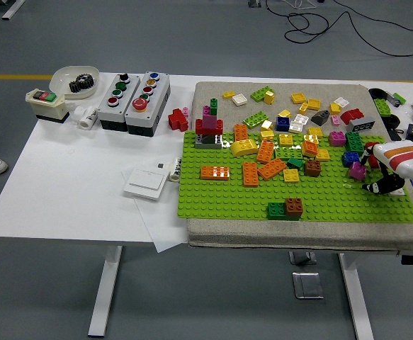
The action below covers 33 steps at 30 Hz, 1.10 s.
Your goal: Pick up the brick,pile it on top of brick,press brick,pick up the brick,pile it on top of brick,press brick
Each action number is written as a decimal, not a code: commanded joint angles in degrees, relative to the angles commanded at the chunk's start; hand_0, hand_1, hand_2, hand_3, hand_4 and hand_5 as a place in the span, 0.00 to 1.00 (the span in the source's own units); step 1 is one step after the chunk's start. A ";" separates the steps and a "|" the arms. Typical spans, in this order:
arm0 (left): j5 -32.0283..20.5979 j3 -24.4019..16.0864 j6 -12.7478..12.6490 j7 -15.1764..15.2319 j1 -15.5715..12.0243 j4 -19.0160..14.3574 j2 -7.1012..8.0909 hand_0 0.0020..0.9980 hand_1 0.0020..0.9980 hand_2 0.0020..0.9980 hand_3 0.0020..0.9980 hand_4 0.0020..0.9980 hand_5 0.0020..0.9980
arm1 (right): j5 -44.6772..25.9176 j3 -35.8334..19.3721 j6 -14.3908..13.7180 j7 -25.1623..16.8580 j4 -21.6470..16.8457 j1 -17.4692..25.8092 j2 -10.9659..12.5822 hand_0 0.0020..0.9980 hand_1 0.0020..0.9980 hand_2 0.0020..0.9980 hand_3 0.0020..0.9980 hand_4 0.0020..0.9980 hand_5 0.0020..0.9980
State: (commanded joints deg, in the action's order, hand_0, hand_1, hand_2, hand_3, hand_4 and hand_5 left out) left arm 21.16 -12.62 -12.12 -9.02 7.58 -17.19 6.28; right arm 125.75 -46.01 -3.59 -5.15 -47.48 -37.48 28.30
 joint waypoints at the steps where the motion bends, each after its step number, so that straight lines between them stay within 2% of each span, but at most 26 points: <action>1: -0.03 0.00 -0.01 0.01 0.01 0.00 0.02 0.74 0.74 0.78 0.64 0.76 0.74 | -0.16 -0.11 -0.11 0.04 0.24 0.02 -0.04 0.18 0.12 0.20 0.59 0.90 0.32; 13: 0.43 -0.26 0.00 -0.14 0.13 0.02 0.06 0.74 0.74 0.78 0.64 0.76 0.73 | -4.28 -0.79 -0.41 0.31 0.97 -0.40 -0.76 0.17 0.12 0.20 0.59 0.91 0.35; 24: 0.57 -0.32 -0.06 -0.20 0.17 0.00 0.14 0.74 0.74 0.77 0.64 0.76 0.73 | -12.14 -0.71 2.25 3.64 3.33 -1.56 -3.40 0.17 0.12 0.20 0.59 0.91 0.37; 25: 0.56 -0.32 -0.07 -0.20 0.18 0.00 0.15 0.74 0.74 0.78 0.64 0.76 0.72 | -12.37 -0.72 2.34 3.81 3.45 -1.61 -3.51 0.17 0.12 0.20 0.58 0.94 0.40; 30: 0.61 -0.35 -0.09 -0.23 0.23 -0.01 0.17 0.74 0.74 0.78 0.64 0.76 0.72 | -14.41 -1.01 2.34 5.05 4.18 -1.83 -4.20 0.17 0.12 0.20 0.58 0.94 0.40; 31: 0.61 -0.39 -0.10 -0.25 0.22 -0.01 0.17 0.74 0.74 0.78 0.64 0.76 0.72 | -14.81 -1.08 2.33 5.26 4.37 -1.88 -4.37 0.18 0.12 0.19 0.57 0.95 0.44; 33: 0.62 -0.40 -0.11 -0.26 0.22 -0.02 0.17 0.74 0.74 0.78 0.64 0.76 0.72 | -15.29 -1.11 2.39 5.49 4.56 -1.95 -4.53 0.18 0.12 0.19 0.57 0.95 0.44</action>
State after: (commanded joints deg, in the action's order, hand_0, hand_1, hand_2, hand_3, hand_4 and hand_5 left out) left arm 21.78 -13.02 -12.23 -9.28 7.80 -17.21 6.45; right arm 110.46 -47.12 -1.19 0.34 -42.92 -39.43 23.77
